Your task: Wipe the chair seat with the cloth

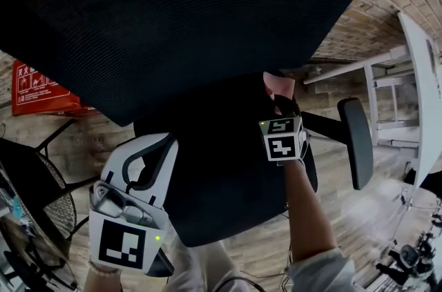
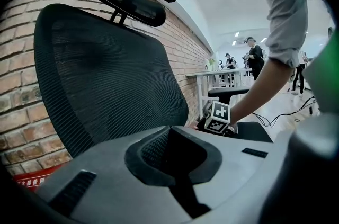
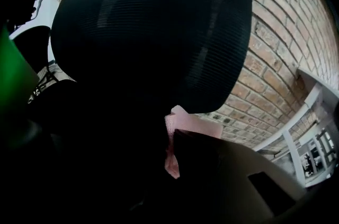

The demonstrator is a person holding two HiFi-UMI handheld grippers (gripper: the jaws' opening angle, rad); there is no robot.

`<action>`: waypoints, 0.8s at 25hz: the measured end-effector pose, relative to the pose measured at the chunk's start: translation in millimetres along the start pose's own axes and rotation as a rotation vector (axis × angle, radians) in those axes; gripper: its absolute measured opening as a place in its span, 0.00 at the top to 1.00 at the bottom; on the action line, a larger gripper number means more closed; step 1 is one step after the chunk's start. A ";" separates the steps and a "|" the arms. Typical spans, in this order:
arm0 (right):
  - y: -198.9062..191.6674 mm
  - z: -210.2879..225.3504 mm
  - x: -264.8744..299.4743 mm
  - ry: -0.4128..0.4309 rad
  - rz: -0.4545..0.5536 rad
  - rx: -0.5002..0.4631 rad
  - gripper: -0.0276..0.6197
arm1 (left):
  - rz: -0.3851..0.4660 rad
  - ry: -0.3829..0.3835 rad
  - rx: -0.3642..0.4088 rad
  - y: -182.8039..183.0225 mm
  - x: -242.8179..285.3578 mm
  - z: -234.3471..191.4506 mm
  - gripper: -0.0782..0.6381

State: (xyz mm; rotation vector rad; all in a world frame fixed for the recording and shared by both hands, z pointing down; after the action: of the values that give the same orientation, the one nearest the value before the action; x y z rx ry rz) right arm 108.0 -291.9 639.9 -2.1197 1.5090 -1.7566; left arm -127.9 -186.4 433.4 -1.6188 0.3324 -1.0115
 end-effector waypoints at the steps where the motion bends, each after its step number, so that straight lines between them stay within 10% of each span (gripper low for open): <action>1: 0.6 -6.5 1.4 0.014 0.000 0.000 0.87 | -0.002 0.002 0.002 -0.9 -1.3 -1.0 0.87; 20: 55.5 -146.7 -16.0 0.272 0.154 -0.037 0.87 | -0.022 0.074 -0.035 -2.0 -31.9 -16.5 0.87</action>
State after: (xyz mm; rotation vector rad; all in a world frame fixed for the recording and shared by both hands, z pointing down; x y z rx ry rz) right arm -37.6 -232.7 652.7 -1.7792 1.7235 -2.0391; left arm -159.7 -174.9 421.2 -1.6218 0.3847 -1.0902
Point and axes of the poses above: the fingertips, and each gripper's own axes: x forward along the fingers, z to its right, y out of its top, the point moved 2 cm from there along -x, backward along the fingers, and after that the axes turned 11 degrees about -x, right-handed, at the moved point
